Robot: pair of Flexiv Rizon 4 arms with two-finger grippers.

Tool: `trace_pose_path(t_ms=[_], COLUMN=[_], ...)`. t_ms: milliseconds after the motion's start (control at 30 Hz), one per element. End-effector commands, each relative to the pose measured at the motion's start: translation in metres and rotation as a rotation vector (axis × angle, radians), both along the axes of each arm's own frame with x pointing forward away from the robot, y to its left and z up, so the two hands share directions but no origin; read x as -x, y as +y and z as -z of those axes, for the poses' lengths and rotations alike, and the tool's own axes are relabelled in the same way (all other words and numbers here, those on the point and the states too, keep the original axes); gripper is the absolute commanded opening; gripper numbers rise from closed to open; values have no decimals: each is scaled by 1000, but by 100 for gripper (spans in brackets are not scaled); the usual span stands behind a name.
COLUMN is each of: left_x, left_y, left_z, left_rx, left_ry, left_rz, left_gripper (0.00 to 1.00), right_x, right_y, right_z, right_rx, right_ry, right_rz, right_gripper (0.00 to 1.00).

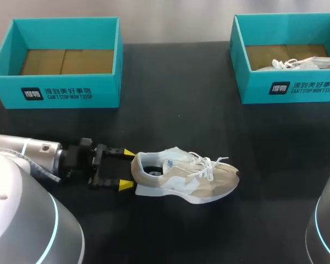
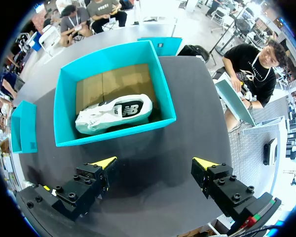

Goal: Take the shoe out of the shoebox, open the shoe tongue, remove and reinsert the insole, then place the shoe into the shoebox

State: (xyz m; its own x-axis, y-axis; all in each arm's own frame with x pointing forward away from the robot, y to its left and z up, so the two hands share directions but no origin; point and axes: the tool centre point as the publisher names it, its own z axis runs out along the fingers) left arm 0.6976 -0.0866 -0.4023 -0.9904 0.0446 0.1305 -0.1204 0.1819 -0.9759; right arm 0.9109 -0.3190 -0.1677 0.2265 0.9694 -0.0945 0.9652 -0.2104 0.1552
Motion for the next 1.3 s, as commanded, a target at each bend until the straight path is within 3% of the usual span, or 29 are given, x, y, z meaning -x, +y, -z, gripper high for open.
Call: trace_pose_path(t_ms=[33,1300], left_x=[-2,12], left_y=[-10,-51], left_z=[3,14], left_rx=[-3,-16], left_ry=[3,-59], left_rz=[18,43], left_gripper=[100,100], right_x=[0,0], right_y=[1,1], right_z=[0,0], right_rx=[2,2], right_ry=[0,0], right_rz=[1,1], right_gripper=[100,100])
